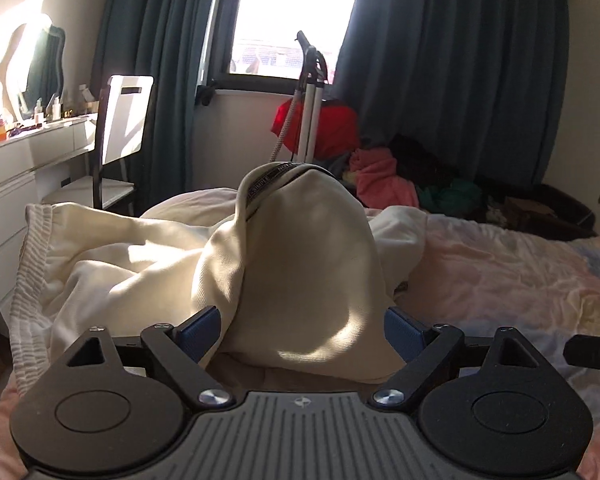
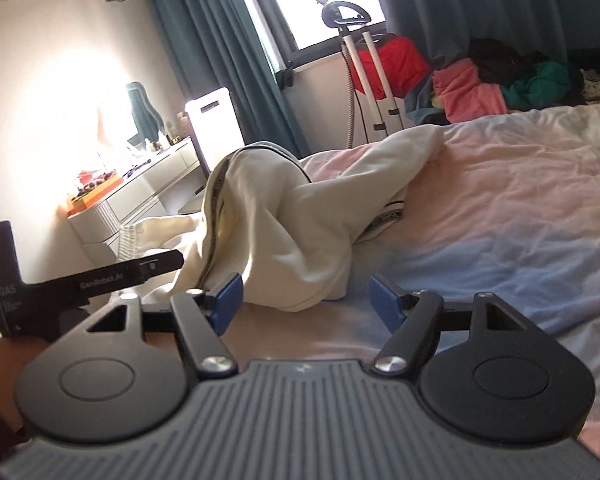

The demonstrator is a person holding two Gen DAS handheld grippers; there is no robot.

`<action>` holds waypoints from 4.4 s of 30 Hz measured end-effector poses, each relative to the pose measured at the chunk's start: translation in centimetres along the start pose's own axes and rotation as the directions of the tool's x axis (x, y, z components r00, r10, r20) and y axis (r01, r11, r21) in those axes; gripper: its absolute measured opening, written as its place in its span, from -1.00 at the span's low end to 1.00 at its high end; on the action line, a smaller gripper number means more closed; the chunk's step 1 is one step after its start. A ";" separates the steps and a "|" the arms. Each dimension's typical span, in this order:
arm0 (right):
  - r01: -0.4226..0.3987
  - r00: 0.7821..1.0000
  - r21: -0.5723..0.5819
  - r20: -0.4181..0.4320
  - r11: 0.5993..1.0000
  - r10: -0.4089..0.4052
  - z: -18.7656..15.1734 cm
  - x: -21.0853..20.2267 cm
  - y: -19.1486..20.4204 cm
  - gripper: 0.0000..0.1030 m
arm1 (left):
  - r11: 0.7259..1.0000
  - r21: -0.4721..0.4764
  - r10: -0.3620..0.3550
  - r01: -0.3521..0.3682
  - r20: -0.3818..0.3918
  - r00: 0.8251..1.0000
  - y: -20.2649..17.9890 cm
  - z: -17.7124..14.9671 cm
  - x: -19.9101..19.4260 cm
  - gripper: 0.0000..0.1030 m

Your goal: Fold clothes

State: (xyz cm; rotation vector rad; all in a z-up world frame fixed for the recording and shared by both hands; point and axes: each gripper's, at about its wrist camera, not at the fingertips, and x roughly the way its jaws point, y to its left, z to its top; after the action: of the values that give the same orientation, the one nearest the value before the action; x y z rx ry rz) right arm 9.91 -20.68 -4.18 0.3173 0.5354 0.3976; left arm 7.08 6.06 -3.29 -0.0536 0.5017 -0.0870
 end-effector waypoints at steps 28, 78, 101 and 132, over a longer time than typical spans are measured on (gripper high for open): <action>0.092 0.993 0.293 -0.095 0.952 -0.067 0.1 9.2 -11.9 0.41 | 0.925 0.374 0.123 -0.070 -0.121 0.985 -7.9 12.5 17.7 -0.70; 0.419 0.861 -0.336 -0.148 0.844 -0.486 15.5 39.7 -1.5 -0.65 | 0.875 -0.267 -0.438 0.403 -0.086 0.895 -1.9 -9.6 9.7 -0.70; 0.458 0.814 0.615 0.001 0.642 -0.581 6.6 -2.2 -24.8 -0.83 | 0.957 0.097 -0.260 0.274 -0.139 0.956 -8.0 -9.6 5.6 -0.62; 0.198 0.914 0.807 0.052 0.556 -0.402 1.4 -0.6 -30.1 -0.79 | 0.960 0.139 -0.255 0.242 0.086 0.963 -9.2 -7.9 0.5 -0.89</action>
State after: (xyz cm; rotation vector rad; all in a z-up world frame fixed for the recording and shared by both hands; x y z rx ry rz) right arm 18.66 -47.58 -14.51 1.1162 0.4965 -0.2629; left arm 3.02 -3.33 -9.78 0.0039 0.3830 -0.3610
